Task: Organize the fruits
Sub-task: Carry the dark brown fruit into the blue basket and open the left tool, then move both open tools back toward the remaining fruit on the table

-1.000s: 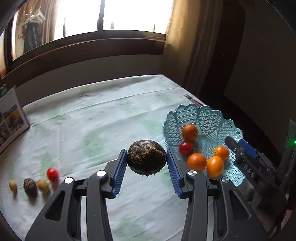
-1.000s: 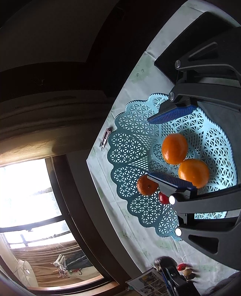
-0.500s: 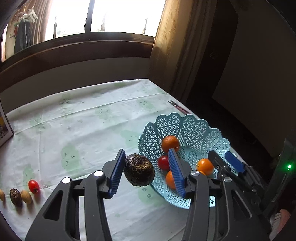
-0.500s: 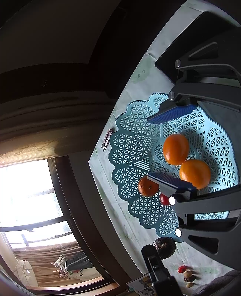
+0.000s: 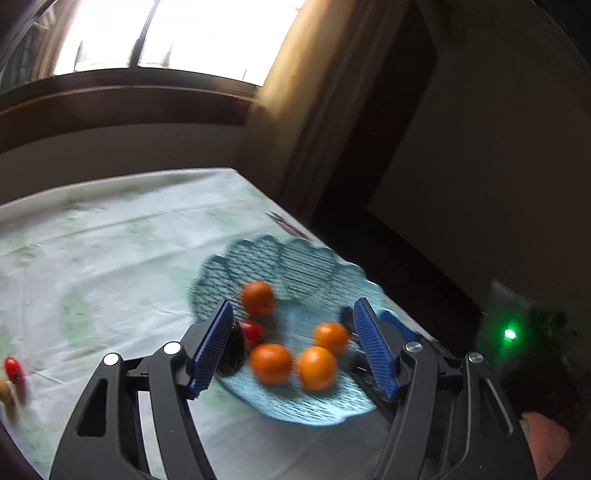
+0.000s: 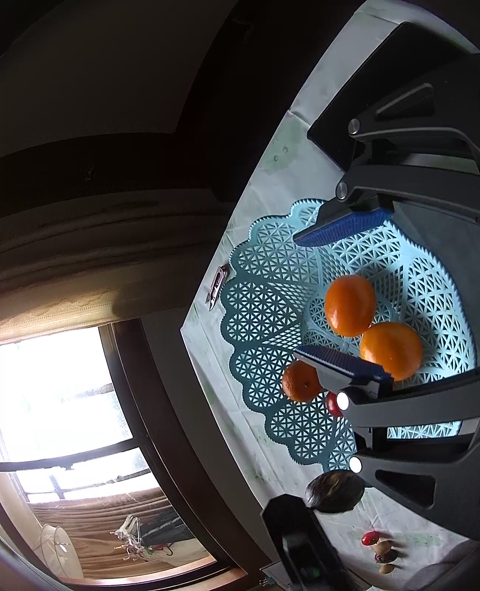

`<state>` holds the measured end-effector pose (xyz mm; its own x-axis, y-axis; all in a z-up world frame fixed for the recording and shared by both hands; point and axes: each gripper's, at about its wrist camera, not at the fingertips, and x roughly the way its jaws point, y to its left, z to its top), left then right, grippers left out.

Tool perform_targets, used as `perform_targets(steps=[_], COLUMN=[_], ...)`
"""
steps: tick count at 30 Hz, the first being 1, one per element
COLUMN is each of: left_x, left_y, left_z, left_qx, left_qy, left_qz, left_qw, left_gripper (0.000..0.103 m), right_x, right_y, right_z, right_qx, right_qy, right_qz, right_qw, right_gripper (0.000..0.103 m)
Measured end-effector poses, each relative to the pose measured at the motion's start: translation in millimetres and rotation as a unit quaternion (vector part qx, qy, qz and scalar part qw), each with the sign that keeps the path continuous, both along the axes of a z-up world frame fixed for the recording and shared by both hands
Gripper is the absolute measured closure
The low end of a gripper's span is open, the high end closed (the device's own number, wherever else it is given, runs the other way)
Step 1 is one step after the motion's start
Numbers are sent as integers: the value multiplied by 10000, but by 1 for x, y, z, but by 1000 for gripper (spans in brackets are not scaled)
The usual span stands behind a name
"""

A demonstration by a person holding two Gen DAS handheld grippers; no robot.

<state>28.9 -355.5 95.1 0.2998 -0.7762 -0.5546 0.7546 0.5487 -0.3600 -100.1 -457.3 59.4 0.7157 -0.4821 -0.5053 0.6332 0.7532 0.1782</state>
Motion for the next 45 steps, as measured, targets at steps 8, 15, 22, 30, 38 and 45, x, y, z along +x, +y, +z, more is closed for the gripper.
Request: perform_targets(steps=[8, 15, 22, 30, 38, 45], left_x=[7, 24, 32, 41, 58, 75], left_y=[14, 45, 92, 148, 221, 283], left_z=[-5, -14, -16, -15, -27, -46], left_qx=[147, 705, 871, 1217, 1472, 1717], left_qy=[166, -180, -296, -425, -201, 72], left_qz=[282, 1068, 1702, 2307, 3011, 3555], left_qw=[9994, 9916, 9811, 9644, 9419, 9187], left_gripper=[35, 26, 11, 11, 11, 10], right_x=[-3, 0, 7, 37, 71, 82], right_y=[-7, 2, 27, 82, 131, 160], right_z=[-2, 5, 18, 24, 11, 9], right_qx=[96, -53, -155, -250, -38, -260], right_qy=[-40, 13, -81, 43, 467, 572], right_qz=[-25, 92, 398, 1208, 1916, 2031], right_qw=[9999, 9999, 9991, 9924, 9804, 9771], right_gripper=[46, 46, 35, 35, 35, 21])
